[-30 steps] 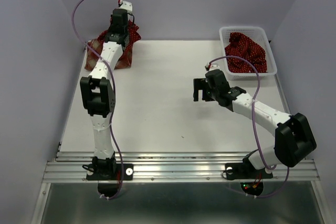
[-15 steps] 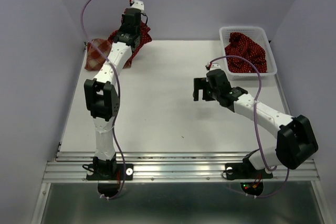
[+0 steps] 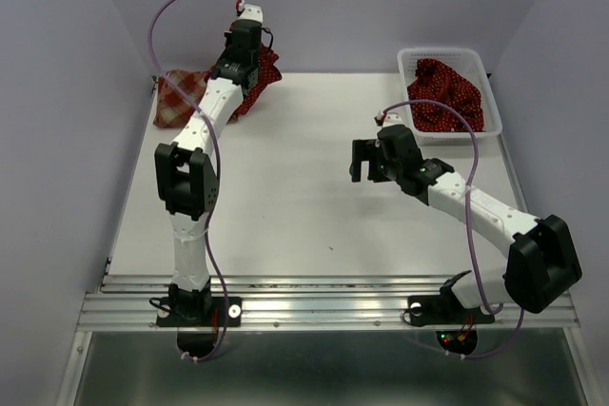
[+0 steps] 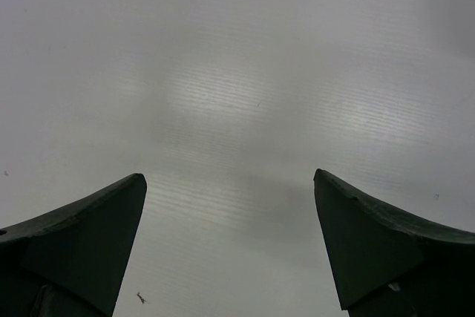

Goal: Fold and stack the skirts
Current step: Neatly place the folded skirt to the corner

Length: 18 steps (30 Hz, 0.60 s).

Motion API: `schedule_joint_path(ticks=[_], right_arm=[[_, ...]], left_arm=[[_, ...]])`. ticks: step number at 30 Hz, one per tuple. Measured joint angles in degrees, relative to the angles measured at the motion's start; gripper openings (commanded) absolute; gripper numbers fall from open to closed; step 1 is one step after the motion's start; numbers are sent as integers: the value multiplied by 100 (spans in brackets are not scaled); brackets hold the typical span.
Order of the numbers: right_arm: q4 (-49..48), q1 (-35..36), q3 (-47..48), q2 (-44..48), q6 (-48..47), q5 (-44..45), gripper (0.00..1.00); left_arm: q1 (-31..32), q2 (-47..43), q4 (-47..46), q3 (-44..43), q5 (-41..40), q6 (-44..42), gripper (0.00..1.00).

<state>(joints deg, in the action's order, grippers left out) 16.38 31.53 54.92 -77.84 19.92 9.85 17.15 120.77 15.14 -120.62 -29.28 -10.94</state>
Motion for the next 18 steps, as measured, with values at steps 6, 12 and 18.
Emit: schedule_joint_path(ticks=[6,12,18], right_arm=[[-2,0,0,-52,7,2,100],[0,0,0,-157,42,0,100],[-2,0,0,-223,44,-2,100]], left_arm=[[-107,2,35,179,-63,151,0],[-442,2,31,227,-28,372,0],[-796,15,13,317,-26,595,0]])
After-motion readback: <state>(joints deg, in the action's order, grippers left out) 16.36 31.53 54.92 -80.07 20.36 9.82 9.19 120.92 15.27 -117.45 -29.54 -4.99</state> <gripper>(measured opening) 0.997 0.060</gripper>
